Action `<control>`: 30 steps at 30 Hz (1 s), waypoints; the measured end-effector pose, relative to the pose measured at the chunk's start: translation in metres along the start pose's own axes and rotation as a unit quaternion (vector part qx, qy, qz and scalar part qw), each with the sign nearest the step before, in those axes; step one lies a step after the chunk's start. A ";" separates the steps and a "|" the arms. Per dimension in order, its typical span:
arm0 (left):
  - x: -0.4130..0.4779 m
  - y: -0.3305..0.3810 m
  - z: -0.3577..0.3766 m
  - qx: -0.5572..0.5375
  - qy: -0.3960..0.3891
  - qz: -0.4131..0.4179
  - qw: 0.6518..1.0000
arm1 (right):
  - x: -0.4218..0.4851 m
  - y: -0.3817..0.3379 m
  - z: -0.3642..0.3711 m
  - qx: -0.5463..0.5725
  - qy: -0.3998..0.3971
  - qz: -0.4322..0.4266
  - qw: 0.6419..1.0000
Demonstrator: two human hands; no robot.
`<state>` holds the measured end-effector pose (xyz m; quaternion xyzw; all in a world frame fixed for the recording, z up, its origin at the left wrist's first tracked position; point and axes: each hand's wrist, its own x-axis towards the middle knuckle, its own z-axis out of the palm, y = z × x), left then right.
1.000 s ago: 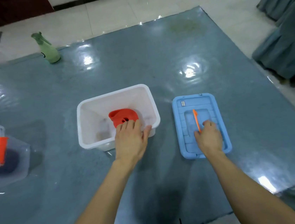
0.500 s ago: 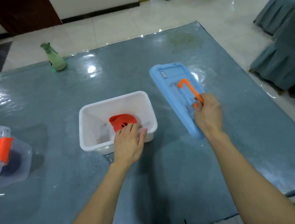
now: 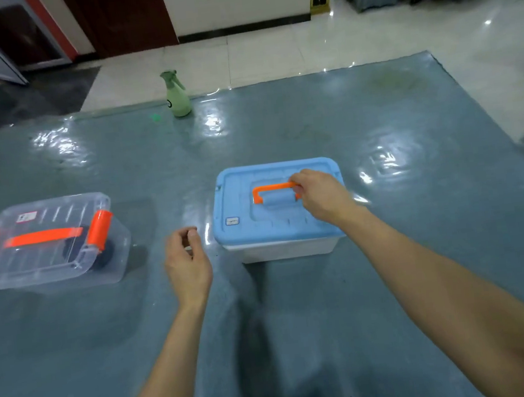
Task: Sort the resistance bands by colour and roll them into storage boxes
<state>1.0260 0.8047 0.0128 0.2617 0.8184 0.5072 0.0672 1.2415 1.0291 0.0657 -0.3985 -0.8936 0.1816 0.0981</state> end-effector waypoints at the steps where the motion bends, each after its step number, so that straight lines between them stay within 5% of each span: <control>1: 0.000 0.000 0.003 0.001 -0.015 -0.001 1.000 | -0.002 0.001 0.004 0.003 -0.006 -0.001 1.000; 10: 0.002 0.013 0.050 0.012 -0.175 -0.004 0.985 | -0.025 0.003 0.010 -0.063 -0.020 -0.026 0.997; 14: -0.013 0.005 0.059 0.025 -0.156 0.002 0.988 | -0.077 -0.011 0.042 -0.090 0.054 -0.024 0.994; 22: -0.016 0.007 0.064 0.036 -0.132 0.010 0.991 | -0.096 -0.019 0.070 -0.122 -0.010 0.027 0.992; 27: -0.007 0.001 0.061 0.047 -0.168 0.011 0.985 | -0.125 -0.010 0.064 -0.057 0.089 -0.027 0.994; 30: -0.012 -0.009 0.051 -0.042 -0.193 0.009 0.980 | -0.184 0.014 0.068 -0.010 0.186 -0.035 0.982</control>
